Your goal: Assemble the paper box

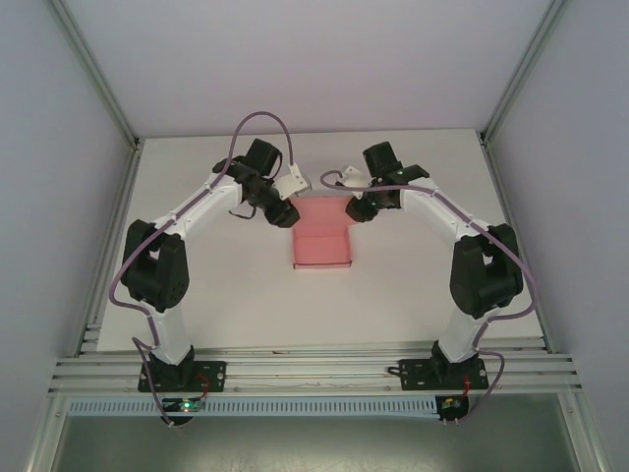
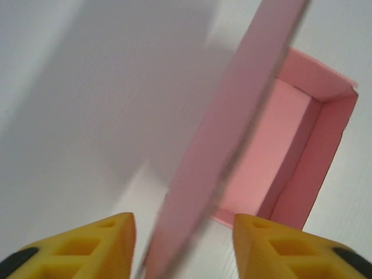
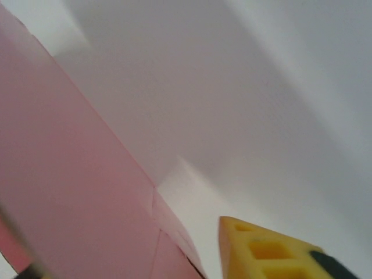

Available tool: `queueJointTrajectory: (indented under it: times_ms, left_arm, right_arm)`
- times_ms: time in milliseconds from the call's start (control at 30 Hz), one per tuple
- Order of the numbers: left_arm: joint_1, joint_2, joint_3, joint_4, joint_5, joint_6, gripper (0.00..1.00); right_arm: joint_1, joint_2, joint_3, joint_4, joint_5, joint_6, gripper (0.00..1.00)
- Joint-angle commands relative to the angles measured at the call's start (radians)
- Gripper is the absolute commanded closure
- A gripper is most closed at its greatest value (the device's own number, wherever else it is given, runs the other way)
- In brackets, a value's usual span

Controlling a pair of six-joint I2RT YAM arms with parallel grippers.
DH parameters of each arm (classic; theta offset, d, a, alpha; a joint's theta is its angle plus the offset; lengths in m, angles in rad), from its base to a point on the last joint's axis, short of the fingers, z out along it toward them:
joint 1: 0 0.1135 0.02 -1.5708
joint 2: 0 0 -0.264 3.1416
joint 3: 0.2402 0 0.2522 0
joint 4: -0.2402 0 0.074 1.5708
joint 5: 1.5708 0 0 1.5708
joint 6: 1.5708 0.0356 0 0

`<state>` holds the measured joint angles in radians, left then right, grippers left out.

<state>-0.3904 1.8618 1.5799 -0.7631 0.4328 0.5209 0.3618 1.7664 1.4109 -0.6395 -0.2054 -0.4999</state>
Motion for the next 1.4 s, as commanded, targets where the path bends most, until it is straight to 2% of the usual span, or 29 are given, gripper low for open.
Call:
queueJointTrajectory:
  times_ms: [0, 67, 133, 300, 433, 533, 633, 767, 933, 1100, 1367]
  left_arm:
    - [0.009, -0.002, 0.002, -0.059, -0.016, 0.036, 0.58]
    - [0.010, 0.002, 0.000, -0.059, -0.026, 0.029, 0.61]
    - [0.009, 0.005, 0.006, -0.066, -0.030, 0.016, 0.75]
    - [0.004, -0.001, 0.008, -0.071, -0.066, 0.010, 0.75]
    - [-0.004, -0.016, -0.009, -0.052, -0.113, -0.020, 0.85]
    - [-0.016, -0.043, -0.040, -0.018, -0.131, -0.047, 0.89]
    - [-0.037, -0.070, -0.073, 0.055, -0.182, -0.119, 0.99]
    - [-0.075, -0.088, -0.083, 0.126, -0.271, -0.268, 1.00]
    - [-0.151, -0.111, -0.097, 0.182, -0.402, -0.447, 1.00]
    - [-0.209, -0.121, -0.115, 0.226, -0.521, -0.615, 1.00]
    - [-0.219, -0.155, -0.192, 0.355, -0.429, -0.844, 1.00]
  right_arm:
    - [-0.007, 0.012, 0.013, -0.035, 0.025, -0.003, 0.72]
    - [-0.006, 0.014, 0.011, -0.038, 0.030, 0.001, 0.75]
    - [-0.007, 0.015, 0.010, -0.044, 0.029, 0.007, 0.79]
    - [-0.007, 0.005, -0.007, -0.039, -0.002, 0.011, 0.86]
    - [-0.008, -0.013, -0.023, -0.026, 0.002, 0.050, 0.93]
    - [-0.007, -0.038, -0.038, -0.014, 0.009, 0.102, 0.95]
    - [-0.006, -0.069, -0.056, 0.014, -0.005, 0.193, 0.96]
    - [0.008, -0.115, -0.101, 0.066, -0.016, 0.335, 1.00]
    - [0.068, -0.198, -0.207, 0.196, 0.062, 0.510, 1.00]
    - [0.110, -0.267, -0.312, 0.365, 0.129, 0.749, 0.99]
    - [0.156, -0.309, -0.427, 0.630, 0.163, 1.047, 0.99]
